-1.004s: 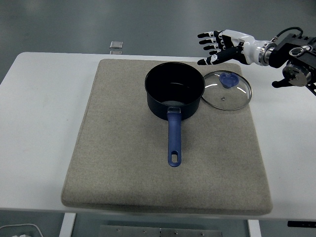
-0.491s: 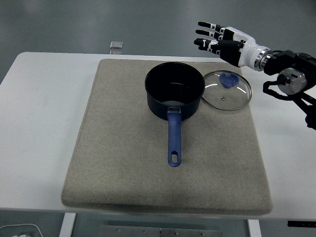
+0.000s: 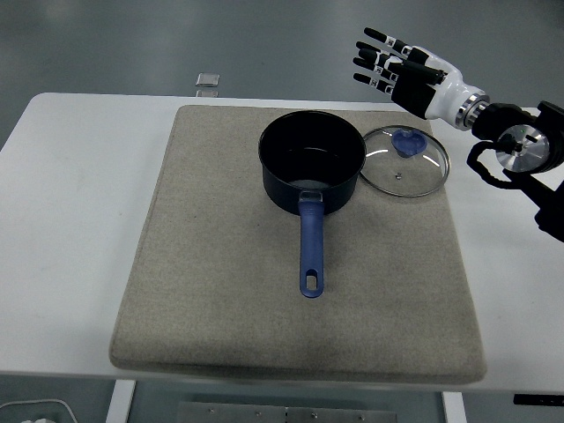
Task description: Lift the pot lid and place it to the right of the pot.
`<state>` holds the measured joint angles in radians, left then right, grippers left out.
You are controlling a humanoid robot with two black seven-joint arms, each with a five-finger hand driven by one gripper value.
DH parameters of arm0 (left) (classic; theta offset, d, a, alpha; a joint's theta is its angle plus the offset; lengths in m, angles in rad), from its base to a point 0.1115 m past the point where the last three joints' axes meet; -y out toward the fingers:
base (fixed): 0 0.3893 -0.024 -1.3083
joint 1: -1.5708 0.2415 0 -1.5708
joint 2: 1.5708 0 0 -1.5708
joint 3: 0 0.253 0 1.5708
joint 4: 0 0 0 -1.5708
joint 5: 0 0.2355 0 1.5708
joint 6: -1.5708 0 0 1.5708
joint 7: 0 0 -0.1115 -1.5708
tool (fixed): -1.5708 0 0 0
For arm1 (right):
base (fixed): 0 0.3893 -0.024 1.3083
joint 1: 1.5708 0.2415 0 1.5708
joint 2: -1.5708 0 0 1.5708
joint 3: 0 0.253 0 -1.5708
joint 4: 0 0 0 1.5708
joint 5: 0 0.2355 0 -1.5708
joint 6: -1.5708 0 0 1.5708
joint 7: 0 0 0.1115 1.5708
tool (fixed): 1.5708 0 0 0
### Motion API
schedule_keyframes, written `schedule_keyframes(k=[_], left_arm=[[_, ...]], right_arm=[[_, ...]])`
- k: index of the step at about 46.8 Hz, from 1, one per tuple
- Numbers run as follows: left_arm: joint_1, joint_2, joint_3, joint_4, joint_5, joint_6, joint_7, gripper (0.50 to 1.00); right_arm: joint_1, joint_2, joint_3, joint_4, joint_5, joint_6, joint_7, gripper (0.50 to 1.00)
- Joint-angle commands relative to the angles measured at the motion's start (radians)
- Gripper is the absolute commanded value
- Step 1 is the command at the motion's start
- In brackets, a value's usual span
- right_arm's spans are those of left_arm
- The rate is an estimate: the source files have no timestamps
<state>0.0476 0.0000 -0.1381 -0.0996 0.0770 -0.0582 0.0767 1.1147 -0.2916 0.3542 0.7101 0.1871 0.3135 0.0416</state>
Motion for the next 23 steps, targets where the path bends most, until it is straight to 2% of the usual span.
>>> schedule_keyframes(k=[1,23], left_arm=[[0.0,0.0,0.0,0.0,0.0,0.0,0.0,1.0],[0.0,0.0,0.0,0.003,0.0,0.0,0.0,1.0]], right_arm=[[-0.006,-0.001,0.006,0.0,-0.001,0.01,0.0,0.921],[-0.007,-0.001,0.008,0.002,0.0,-0.001,0.001,0.926]])
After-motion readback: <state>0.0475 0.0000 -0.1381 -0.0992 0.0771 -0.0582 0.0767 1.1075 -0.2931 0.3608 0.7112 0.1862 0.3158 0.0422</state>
